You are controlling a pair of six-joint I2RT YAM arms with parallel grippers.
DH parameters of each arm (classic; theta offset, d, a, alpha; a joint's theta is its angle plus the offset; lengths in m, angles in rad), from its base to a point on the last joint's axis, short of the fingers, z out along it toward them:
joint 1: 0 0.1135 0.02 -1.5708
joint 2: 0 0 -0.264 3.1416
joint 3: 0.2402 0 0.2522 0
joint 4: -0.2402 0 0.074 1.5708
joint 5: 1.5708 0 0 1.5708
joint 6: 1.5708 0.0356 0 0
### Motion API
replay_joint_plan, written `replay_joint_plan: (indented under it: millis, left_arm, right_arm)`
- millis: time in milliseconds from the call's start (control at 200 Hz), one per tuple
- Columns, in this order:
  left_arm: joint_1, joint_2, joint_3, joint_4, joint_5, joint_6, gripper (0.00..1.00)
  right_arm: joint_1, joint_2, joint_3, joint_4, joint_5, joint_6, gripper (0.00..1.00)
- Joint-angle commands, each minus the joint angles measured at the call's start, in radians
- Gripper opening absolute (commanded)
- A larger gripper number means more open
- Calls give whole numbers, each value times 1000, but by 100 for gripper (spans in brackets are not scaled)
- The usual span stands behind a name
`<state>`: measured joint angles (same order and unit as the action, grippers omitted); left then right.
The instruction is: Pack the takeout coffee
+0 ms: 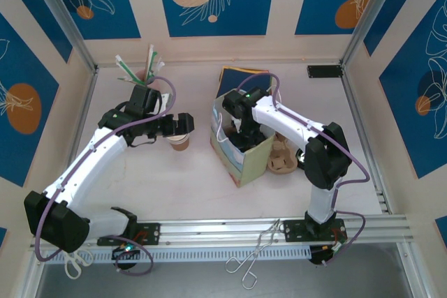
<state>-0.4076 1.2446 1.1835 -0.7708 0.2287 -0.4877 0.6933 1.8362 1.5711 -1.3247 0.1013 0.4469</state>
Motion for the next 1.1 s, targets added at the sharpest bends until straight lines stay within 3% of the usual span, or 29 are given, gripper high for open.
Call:
replay_joint_plan:
  millis: [0,1095]
  left_arm:
    - [13,-19,-13,3,14,5,100]
    - [13,-25,-6,-4,14,6,100]
  right_arm:
    - [5,-16,30,-39,-1,17,83]
    - [12,-34,50,-63,9,24,83]
